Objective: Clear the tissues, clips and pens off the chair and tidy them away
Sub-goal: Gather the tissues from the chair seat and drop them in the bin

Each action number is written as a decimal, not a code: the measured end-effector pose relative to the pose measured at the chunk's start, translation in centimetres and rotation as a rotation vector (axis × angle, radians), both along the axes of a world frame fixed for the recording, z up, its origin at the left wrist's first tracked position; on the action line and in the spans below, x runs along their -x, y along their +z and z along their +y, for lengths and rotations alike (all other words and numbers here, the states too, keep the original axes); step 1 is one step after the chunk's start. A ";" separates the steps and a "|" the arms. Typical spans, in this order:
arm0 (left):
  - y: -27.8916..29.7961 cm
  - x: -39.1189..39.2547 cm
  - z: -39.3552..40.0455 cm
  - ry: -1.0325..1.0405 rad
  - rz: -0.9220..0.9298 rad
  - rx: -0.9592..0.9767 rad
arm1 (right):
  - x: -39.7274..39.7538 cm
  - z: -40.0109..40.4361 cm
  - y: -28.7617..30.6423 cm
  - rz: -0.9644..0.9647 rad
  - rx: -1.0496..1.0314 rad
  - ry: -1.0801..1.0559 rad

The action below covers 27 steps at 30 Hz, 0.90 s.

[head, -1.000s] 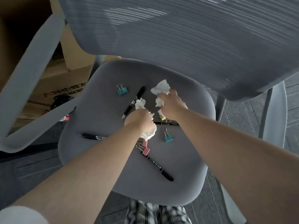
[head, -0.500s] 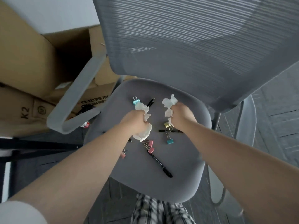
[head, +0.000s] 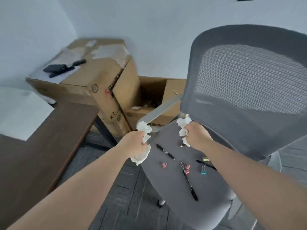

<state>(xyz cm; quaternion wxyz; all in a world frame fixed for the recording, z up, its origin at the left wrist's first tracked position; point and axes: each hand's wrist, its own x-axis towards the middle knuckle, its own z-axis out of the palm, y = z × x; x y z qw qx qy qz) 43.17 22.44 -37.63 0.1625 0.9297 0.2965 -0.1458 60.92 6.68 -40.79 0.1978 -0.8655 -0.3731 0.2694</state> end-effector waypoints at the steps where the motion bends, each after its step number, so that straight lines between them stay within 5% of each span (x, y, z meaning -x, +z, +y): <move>1: 0.8 2.1 0.8 0.032 -0.014 -0.018 | 1.3 1.7 1.2 -0.036 -0.005 0.053; 15: 7.9 39.1 10.0 0.608 -0.083 -0.151 | 35.3 21.4 12.8 -0.181 -0.221 0.753; 27: 9.6 67.6 8.2 1.074 -0.109 -0.250 | 65.1 29.1 13.8 -0.060 -0.294 1.226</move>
